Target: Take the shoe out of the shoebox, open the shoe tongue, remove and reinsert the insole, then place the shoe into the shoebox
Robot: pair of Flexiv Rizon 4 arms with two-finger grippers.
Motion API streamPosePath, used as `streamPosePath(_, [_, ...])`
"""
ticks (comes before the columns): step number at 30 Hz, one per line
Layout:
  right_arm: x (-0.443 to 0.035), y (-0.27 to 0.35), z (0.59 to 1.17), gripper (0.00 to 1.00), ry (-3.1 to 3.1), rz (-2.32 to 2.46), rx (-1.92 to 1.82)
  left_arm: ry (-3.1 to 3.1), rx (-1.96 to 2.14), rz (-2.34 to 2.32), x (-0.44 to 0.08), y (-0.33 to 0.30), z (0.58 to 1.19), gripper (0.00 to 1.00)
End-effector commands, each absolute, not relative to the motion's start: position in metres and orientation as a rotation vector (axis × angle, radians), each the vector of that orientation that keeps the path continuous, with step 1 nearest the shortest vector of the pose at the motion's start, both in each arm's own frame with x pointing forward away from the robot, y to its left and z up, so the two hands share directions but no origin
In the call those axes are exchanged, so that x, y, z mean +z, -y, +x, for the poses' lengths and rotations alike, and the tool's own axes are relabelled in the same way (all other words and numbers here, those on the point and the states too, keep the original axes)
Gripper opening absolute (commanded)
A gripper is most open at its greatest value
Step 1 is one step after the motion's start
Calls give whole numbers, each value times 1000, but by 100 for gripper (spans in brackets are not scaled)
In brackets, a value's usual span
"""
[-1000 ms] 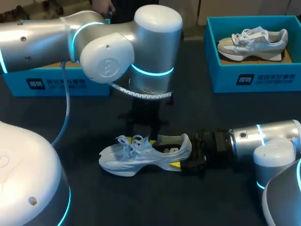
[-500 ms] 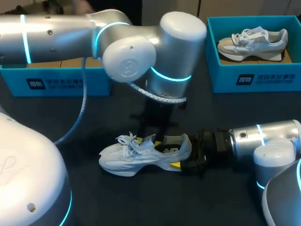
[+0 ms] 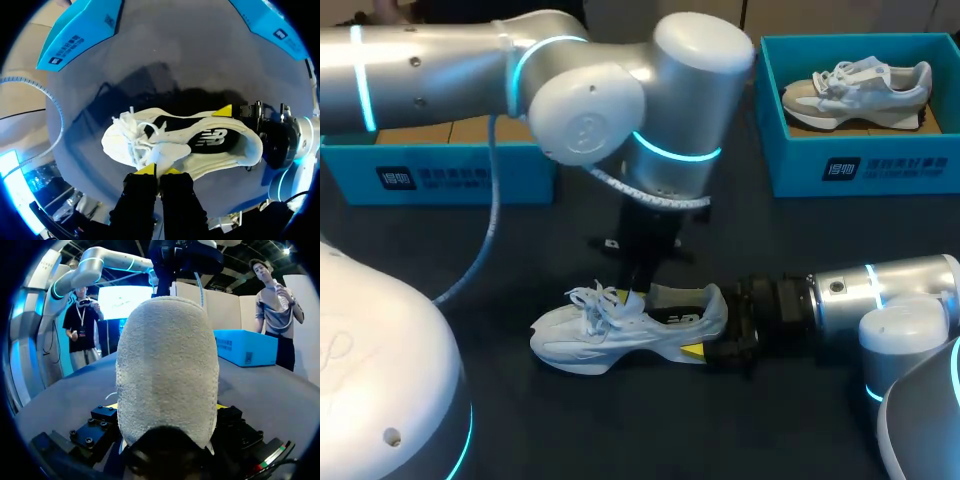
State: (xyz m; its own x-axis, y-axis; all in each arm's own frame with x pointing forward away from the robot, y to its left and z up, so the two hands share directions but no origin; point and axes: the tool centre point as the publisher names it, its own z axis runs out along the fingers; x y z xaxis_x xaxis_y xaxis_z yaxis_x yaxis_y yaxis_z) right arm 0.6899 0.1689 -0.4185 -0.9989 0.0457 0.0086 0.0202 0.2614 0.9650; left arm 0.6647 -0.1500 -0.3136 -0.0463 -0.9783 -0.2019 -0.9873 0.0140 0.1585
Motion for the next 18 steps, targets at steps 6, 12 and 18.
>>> streamPosePath(6, [-419, -170, 690, 0, -2481, 65, 1890, -2282, -92, -2443, -314, 89, 659, 0])
streamPosePath(12, [-419, -170, 690, 0, -2481, 65, 1890, -2251, -51, -2492, -339, 81, 664, 0])
streamPosePath(18, [-419, -170, 690, 0, -2481, 65, 1890, -2244, -13, -2519, -353, 76, 666, 0])
